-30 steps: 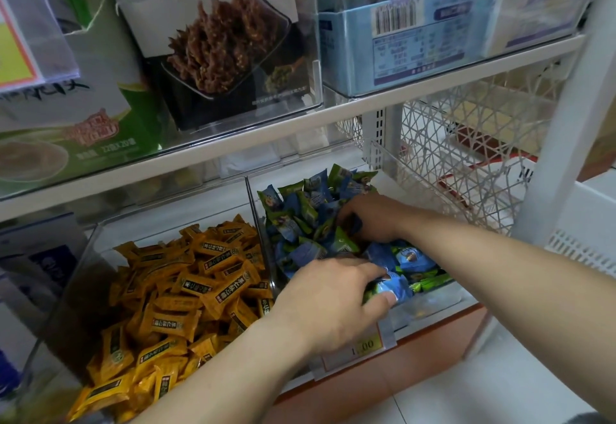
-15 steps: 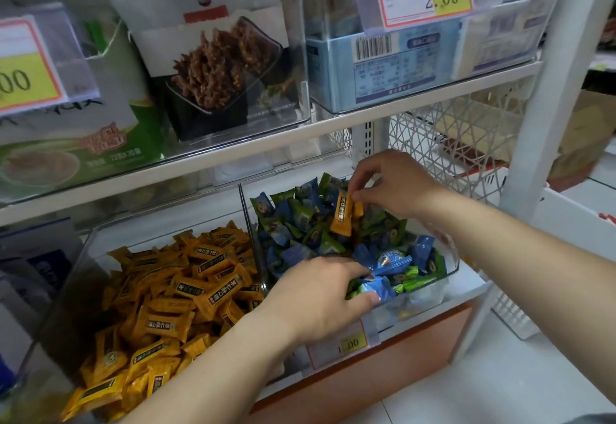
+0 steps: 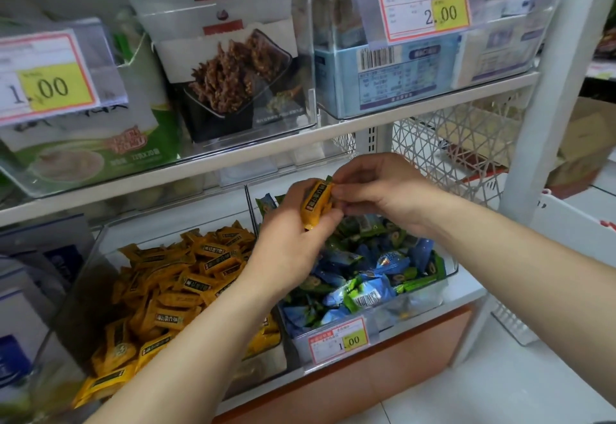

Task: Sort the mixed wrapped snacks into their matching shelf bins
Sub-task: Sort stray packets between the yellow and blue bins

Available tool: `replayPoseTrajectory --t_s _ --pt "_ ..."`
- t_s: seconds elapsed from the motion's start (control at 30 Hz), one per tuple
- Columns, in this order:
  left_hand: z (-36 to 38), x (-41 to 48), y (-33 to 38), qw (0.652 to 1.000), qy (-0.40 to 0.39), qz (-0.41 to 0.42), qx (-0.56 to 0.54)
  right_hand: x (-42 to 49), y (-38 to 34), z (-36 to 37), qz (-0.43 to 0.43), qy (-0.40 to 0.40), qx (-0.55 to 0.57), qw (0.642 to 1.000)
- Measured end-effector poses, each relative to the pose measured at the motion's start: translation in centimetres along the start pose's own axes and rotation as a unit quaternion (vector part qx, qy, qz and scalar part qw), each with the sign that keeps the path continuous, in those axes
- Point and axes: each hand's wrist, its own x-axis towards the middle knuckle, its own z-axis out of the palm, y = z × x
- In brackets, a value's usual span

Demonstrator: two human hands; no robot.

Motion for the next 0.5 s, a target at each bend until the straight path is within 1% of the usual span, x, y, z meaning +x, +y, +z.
replayPoseTrajectory --t_s 0.07,0.13,0.2,0.3,0.37,0.43,0.47,0.5 --pt "-1.6 0.0 -0.5 0.998 0.012 0.022 0.051 0.1 0.3 -0.1 -0.002 0.01 -0.073 0.997" --pt "-3.7 -0.2 -1.5 0.995 0.021 0.019 0.097 0.3 0.8 -0.2 -0.006 0.013 -0.144 0.989" --pt "-5.9 -0.5 -2.9 0.989 0.03 -0.017 0.141 0.6 1.6 -0.3 -0.015 0.009 -0.211 0.977" --pt "-8.8 -1.1 -5.4 0.971 0.05 -0.078 0.219 1.5 2.7 -0.8 -0.031 0.01 -0.324 0.946" --pt "-10.3 -1.4 -6.8 0.958 0.047 -0.139 0.245 2.1 3.3 -1.3 -0.036 0.021 -0.36 0.932" --pt "-11.1 -1.6 -7.7 0.941 0.023 -0.188 0.281 2.8 3.8 -1.9 -0.036 0.052 -0.373 0.926" --pt "-11.2 -1.7 -7.8 0.935 0.015 -0.192 0.298 3.1 4.1 -2.3 -0.038 0.069 -0.376 0.923" --pt "-11.1 -1.6 -7.7 0.935 0.019 -0.177 0.305 3.4 4.3 -2.6 -0.04 0.082 -0.378 0.921"
